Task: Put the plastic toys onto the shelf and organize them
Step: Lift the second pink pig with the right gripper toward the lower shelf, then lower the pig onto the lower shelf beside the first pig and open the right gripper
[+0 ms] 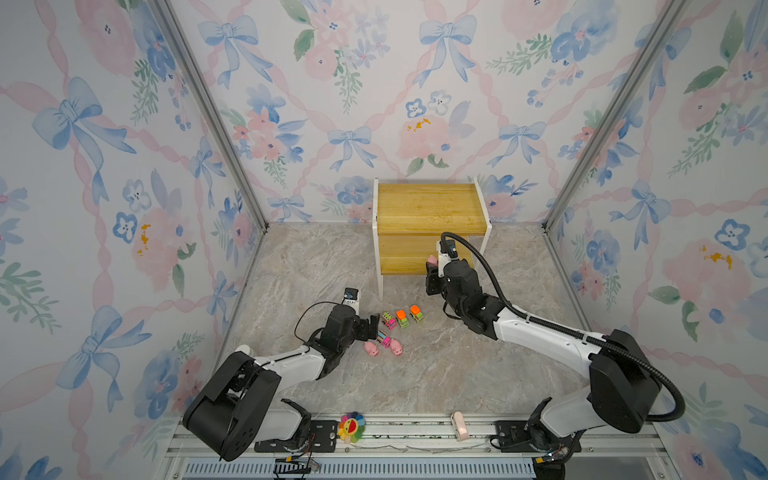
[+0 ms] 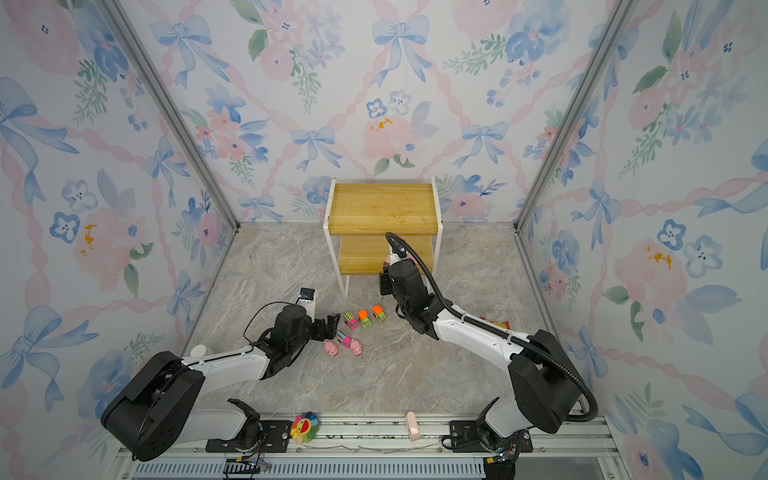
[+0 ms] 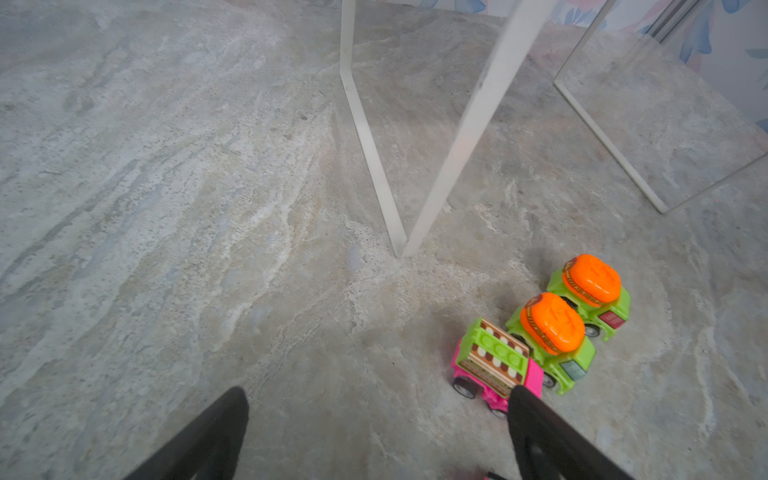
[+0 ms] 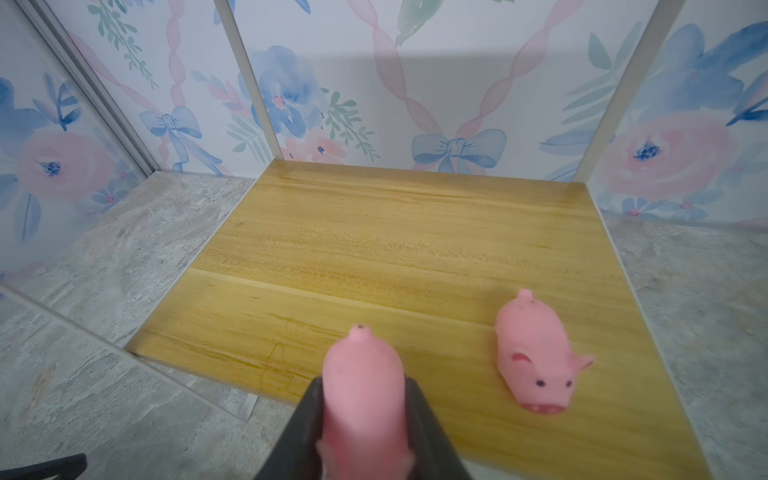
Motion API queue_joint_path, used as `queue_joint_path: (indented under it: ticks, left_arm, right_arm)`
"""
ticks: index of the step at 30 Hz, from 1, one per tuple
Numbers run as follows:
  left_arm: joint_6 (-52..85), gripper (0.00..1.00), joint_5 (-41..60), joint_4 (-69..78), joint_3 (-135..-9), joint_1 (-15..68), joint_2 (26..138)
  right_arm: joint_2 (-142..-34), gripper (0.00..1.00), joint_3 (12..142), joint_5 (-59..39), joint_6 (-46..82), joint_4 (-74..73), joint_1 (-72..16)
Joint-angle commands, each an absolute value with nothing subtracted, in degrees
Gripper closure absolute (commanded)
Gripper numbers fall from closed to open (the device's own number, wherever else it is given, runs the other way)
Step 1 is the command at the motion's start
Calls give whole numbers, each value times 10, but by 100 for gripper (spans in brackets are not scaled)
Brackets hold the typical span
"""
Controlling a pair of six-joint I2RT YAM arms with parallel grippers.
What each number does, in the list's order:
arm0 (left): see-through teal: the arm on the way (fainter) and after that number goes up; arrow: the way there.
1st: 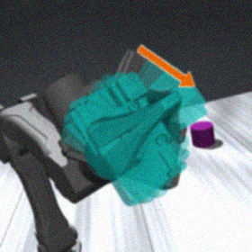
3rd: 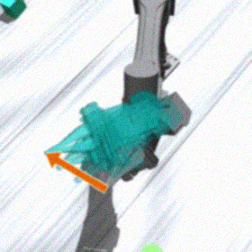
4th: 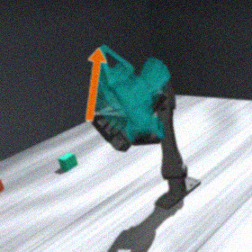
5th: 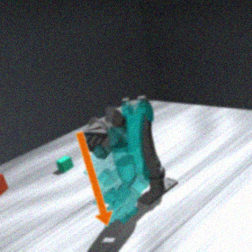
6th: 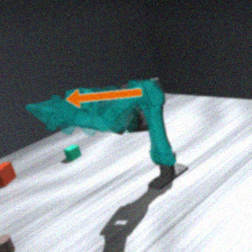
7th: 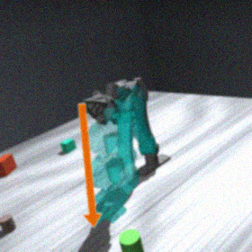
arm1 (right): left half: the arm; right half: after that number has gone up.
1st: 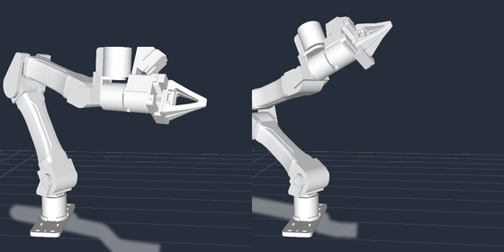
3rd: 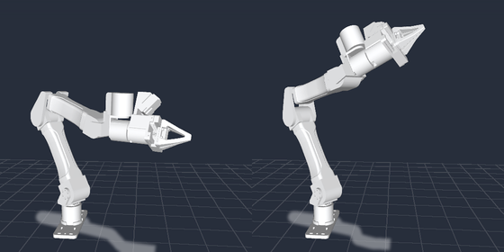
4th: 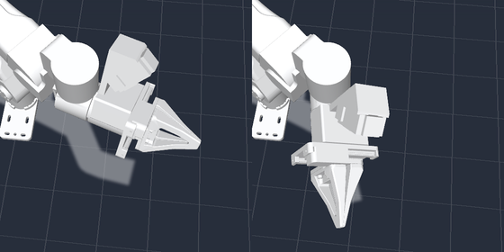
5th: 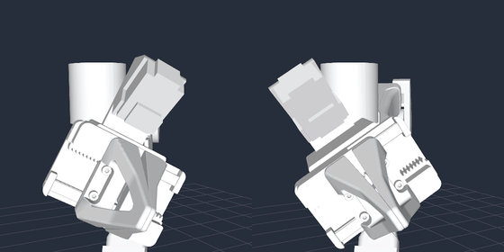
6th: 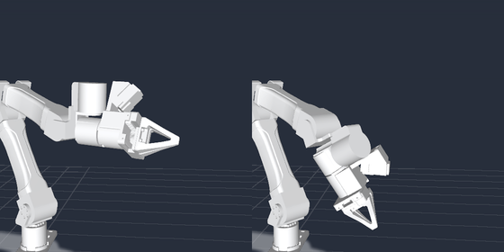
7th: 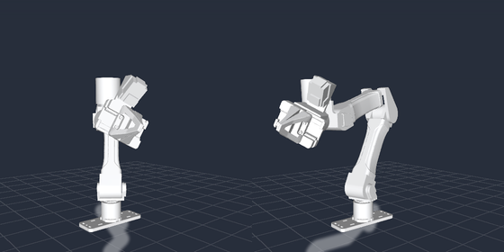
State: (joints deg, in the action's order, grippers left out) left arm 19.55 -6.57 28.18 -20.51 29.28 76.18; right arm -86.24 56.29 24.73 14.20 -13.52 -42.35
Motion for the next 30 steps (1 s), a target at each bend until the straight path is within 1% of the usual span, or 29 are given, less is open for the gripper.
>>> queue_joint_path:
  ticks: [1,24,30]
  left_arm:
    - [186,2,-64,281,-211,293,765]
    - [188,2,-65,281,-214,293,772]
    - [187,2,-65,280,-214,293,775]
  right_arm:
    - [-879,68,582,275,141,-138,-418]
    - [-945,69,549,306,113,-274,-416]
    - [-974,68,550,310,110,-285,-417]
